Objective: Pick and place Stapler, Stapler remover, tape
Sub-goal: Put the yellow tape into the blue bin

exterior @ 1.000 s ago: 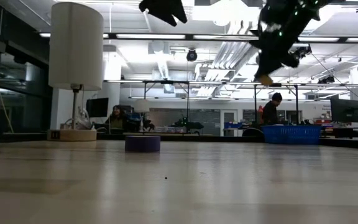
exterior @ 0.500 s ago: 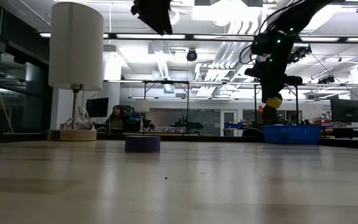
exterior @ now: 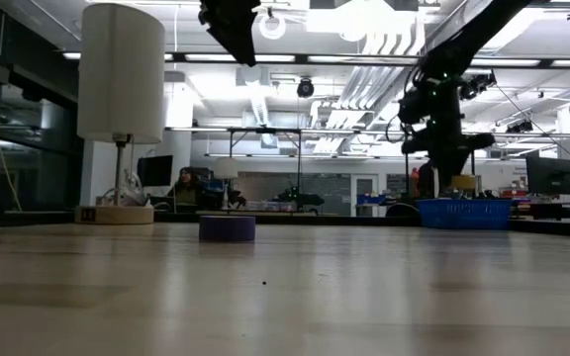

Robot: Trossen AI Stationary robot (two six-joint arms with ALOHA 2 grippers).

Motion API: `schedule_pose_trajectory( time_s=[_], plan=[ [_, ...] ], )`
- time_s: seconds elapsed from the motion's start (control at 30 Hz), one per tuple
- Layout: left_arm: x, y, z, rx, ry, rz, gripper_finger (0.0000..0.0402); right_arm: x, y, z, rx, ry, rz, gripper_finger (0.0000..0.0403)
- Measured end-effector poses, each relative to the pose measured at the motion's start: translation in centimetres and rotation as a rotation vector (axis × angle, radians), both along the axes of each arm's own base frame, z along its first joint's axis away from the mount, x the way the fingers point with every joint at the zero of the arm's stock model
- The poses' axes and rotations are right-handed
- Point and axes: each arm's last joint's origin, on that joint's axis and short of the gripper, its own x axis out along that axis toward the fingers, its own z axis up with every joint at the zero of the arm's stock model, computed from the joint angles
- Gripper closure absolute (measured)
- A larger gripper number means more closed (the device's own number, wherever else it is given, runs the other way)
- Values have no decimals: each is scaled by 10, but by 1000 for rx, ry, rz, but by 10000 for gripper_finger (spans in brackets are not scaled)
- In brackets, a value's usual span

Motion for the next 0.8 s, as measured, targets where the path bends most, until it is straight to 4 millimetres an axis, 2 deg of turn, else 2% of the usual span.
schedule_pose_trajectory(
  time_s=[0.1, 0.47, 0.8],
  plan=[
    [0, 0, 0, 0, 0, 0, 142, -8, -2, -9, 47, -13, -33, 369],
    [0, 0, 0, 10, 14, -16, 142, -10, -6, -9, 43, -72, -44, 364],
    [0, 0, 0, 9, 13, -15, 142, -9, -6, -9, 37, -69, -42, 314]
  ],
)
